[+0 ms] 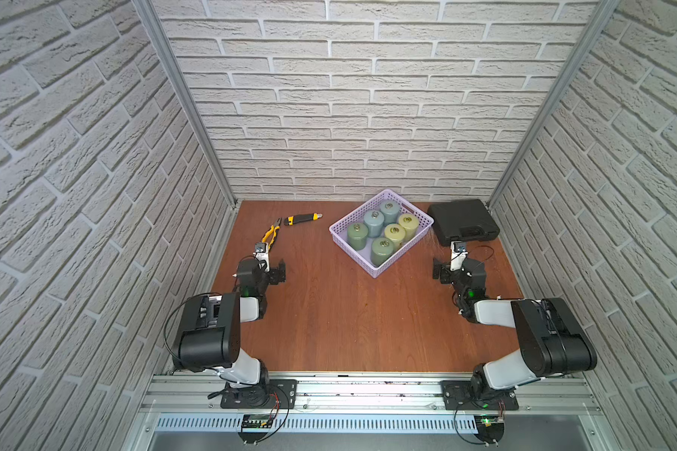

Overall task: Take the tea canister out of the basket
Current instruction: Move the basket to the center of the board.

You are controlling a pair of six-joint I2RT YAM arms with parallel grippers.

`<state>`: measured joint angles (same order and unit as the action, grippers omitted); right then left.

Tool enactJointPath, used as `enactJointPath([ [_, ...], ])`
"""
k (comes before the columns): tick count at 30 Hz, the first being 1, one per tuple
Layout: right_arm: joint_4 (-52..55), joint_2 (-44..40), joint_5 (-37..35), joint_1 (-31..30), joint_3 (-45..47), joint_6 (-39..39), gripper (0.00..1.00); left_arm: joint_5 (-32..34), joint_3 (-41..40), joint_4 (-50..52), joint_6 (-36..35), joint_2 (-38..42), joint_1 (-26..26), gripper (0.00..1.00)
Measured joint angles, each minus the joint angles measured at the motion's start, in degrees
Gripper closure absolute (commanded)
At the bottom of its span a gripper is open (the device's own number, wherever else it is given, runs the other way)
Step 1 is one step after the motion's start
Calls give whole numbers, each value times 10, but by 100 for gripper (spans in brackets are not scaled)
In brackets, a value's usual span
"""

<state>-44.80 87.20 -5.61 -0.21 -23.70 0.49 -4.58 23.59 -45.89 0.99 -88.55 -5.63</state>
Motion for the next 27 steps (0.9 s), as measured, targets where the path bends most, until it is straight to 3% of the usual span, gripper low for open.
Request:
enactJointPath([
  [27, 0, 0, 1, 0, 0, 0, 1, 0, 0, 0, -2, 0, 1, 2],
])
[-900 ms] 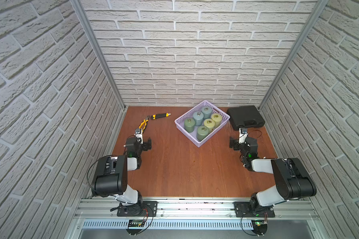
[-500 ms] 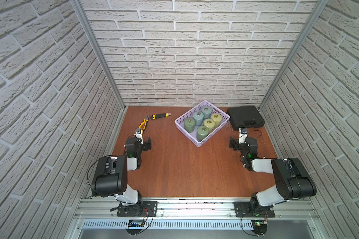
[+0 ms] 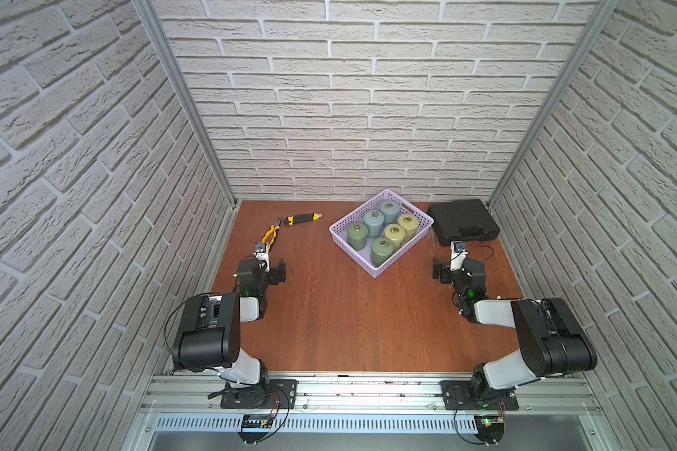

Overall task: Take the tea canister out of the basket
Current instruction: Move the basket to the center of the board.

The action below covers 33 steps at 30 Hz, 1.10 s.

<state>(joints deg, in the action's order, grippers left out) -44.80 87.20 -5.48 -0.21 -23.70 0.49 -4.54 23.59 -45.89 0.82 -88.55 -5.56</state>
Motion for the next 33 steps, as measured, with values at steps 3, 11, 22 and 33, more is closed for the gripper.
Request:
enactJointPath([
  [3, 0, 0, 0, 0, 0, 0, 1, 0, 0, 0, 0, 0, 0, 2],
  [11, 0, 0, 0, 0, 0, 0, 1, -5, 0, 0, 0, 0, -2, 2],
  [22, 95, -30, -3, 0, -34, -4, 1, 50, 0, 50, 8, 52, 5, 2],
  [33, 419, -122, 59, 0, -208, -67, 1, 104, 116, 379, 165, 280, 28, 2],
])
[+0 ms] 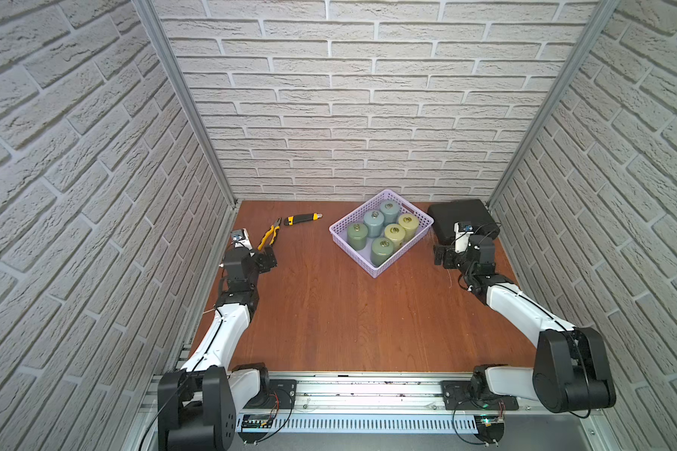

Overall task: Take the tea canister out of the basket
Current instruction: Move the basket to the center of the board.

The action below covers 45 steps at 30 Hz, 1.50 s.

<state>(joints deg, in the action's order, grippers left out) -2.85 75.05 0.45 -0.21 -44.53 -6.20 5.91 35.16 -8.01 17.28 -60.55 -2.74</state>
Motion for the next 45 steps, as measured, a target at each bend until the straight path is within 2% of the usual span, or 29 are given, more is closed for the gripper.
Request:
enactJointPath([
  [7, 170, 1, 46, 0, -137, -30, 0, 8, 81, 175, 85, 19, 76, 2],
  [11, 224, 28, 74, 0, -193, -41, 6, 14, 106, 234, 170, 1, 117, 2],
  [17, 266, 125, 129, 1, -276, -44, 7, 20, 146, 277, 275, -66, 203, 2],
  [24, 305, 241, 151, 3, -376, -45, 9, 39, 190, 291, 364, -141, 273, 2],
  [33, 328, 334, 151, 18, -487, -17, 17, 41, 221, 278, 444, -216, 297, 2],
  [45, 332, 486, 197, 42, -608, 4, 25, 26, 268, 261, 469, -269, 308, 2],
])
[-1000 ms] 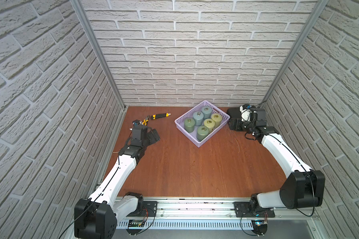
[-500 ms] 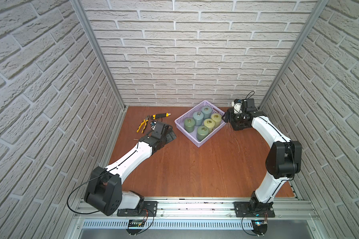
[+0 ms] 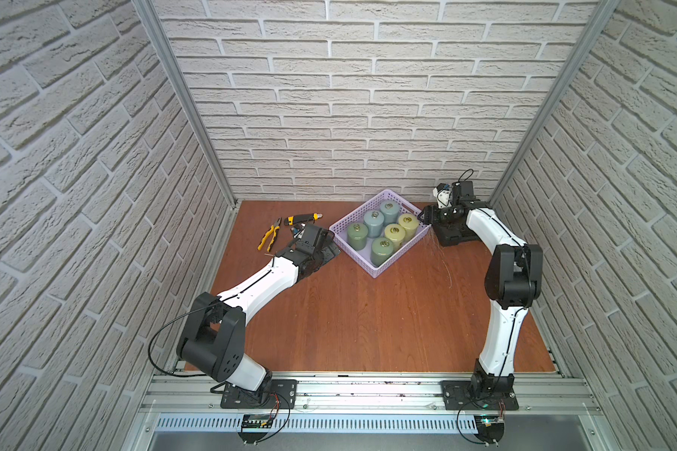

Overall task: Take the tea canister out of the basket
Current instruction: Move the basket to the center of the board.

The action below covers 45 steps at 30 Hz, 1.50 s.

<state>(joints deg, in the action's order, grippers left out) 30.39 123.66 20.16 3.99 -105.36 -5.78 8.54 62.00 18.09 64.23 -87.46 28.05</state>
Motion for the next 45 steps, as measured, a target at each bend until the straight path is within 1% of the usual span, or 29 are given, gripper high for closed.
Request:
enactJointPath([
  [7, -1, 38, 12, 7, -50, 1, 25, -10, 35, 3, -1, -24, 1, 2],
  [16, -4, 82, 26, 8, -92, 5, 30, -14, 39, 10, -1, -29, 2, 2],
  [20, -2, 97, 26, 9, -106, 9, 36, -16, 43, 14, -1, -35, 2, 2],
  [22, 0, 104, 26, 9, -111, 14, 42, -18, 44, 15, -1, -37, 2, 2],
  [27, 10, 115, 26, 9, -114, 24, 49, -20, 45, 17, -1, -40, 2, 2],
  [31, 16, 118, 19, 10, -114, 35, 64, -20, 45, 17, -1, -40, 2, 2],
  [33, 18, 118, 17, 12, -114, 38, 68, -20, 45, 19, -1, -40, 2, 2],
  [37, 22, 118, 17, 15, -114, 48, 74, -20, 45, 22, -2, -40, 2, 2],
  [39, 20, 117, 17, 15, -111, 54, 75, -20, 45, 22, -4, -40, 1, 2],
  [42, 13, 106, 18, 14, -90, 63, 77, -20, 44, 27, -10, -38, -3, 2],
  [45, 12, 79, 17, 12, -51, 64, 78, -20, 42, 35, -17, -31, -8, 2],
])
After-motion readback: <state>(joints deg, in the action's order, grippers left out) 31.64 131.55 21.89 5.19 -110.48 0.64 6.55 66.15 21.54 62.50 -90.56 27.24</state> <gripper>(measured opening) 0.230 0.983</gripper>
